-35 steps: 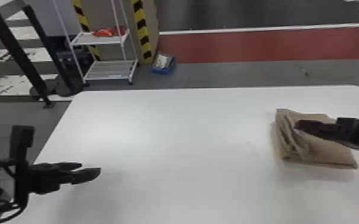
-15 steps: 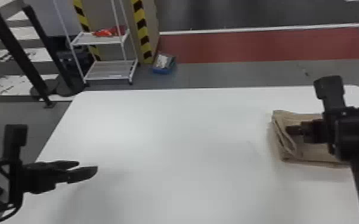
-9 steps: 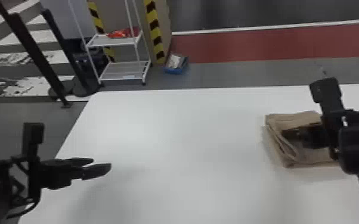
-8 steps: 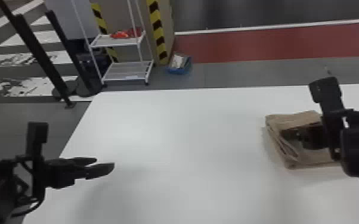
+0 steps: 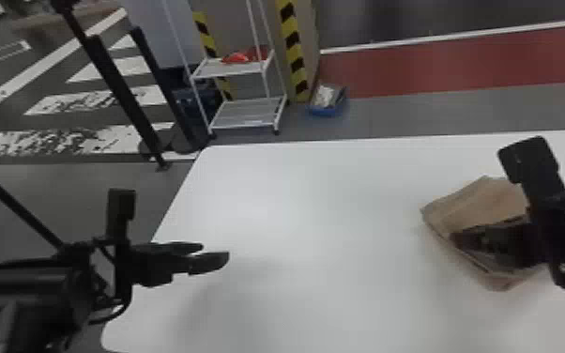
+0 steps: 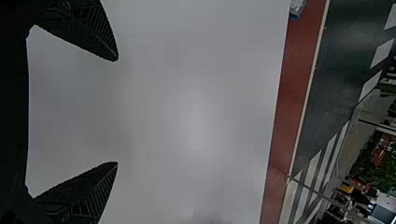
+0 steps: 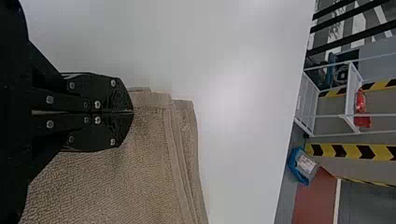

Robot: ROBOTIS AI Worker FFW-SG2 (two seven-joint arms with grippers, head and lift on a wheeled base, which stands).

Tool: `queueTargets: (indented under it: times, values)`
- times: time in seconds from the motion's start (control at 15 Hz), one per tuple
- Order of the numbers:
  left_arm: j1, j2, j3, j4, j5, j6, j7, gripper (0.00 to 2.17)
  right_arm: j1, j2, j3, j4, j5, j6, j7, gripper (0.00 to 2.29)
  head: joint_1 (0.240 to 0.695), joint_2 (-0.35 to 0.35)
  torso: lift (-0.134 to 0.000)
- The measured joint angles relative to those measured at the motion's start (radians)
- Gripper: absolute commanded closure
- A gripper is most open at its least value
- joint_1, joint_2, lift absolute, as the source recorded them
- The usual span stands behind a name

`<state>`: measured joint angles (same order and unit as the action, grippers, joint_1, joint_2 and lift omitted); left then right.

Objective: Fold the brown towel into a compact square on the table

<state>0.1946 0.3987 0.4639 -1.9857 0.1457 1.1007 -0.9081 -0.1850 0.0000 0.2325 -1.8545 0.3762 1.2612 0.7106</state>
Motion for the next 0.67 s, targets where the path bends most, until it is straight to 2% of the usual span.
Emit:
queueTargets:
  times: [0.33,0.47,0.67]
  values:
    - [-0.006,0.002,-0.004,0.001,0.002,0.000,0.001,0.09,0.043,0.000,-0.062,-0.090,-0.029,0.064,0.023,2.17,0.695,0.340,-0.123]
    - [-0.014,0.002,-0.006,0.001,0.005,0.001,0.002,0.09,0.069,0.000,-0.135,-0.170,-0.063,0.107,0.035,2.17,0.695,0.313,-0.123]
    - [-0.029,0.001,-0.014,0.002,0.006,0.003,0.002,0.09,0.092,0.000,-0.312,-0.256,-0.113,0.180,0.054,2.17,0.695,0.252,-0.123]
